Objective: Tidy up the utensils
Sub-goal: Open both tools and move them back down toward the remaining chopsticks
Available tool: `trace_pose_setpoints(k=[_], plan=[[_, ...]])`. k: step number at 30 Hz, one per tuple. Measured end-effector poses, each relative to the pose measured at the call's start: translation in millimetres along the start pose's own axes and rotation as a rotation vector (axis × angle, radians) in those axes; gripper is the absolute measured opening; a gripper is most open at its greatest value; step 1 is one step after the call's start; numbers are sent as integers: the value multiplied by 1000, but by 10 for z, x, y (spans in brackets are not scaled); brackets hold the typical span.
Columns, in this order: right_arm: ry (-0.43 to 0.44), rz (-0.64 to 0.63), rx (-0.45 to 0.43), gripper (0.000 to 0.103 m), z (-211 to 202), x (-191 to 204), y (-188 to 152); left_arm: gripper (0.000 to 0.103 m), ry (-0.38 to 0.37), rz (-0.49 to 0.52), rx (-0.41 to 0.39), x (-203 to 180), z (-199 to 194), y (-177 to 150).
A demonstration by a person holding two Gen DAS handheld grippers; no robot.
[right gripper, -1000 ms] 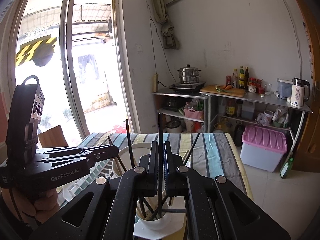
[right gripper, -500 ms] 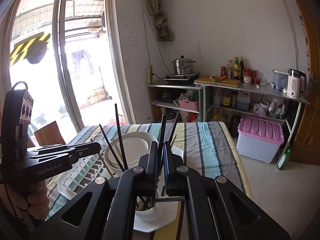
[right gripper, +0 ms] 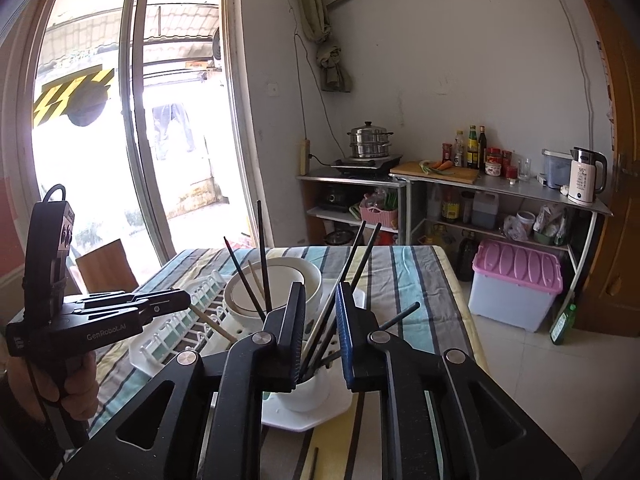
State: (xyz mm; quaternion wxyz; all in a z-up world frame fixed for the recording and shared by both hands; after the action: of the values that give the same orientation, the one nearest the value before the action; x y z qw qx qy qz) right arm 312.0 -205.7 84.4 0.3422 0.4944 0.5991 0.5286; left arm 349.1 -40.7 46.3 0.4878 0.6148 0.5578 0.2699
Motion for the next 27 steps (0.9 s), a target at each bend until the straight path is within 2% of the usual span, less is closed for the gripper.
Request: trace_pose_setpoints(k=[7,15,21,27], plan=[[17,16,-2,19,-254,35,-126,7,2,-10,11,14,-208,-229],[35,25,11,19,-559,63,-370,8,-14,-14,34,-137,-548,-669],[38,33,57,20,-767,64,-668,8,-37,-12,38,-315,-846,-983],[34,36,124,20,-840,39,-943,8,-45,-3,79,-476,-915,-1225]])
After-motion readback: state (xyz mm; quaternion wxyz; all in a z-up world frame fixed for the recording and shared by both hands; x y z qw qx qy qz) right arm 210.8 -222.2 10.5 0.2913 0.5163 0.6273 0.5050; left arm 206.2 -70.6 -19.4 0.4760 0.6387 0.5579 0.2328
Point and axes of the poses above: each gripper's, at about its wrist camera, not at the fingertips, and z roughly the way its jaws point, x to its left, y to its top, the point moved 8 cm from there along z, roughly the way its jaws point, and after that the axes turned 13 degrees about -x, right-handed, at the moved point
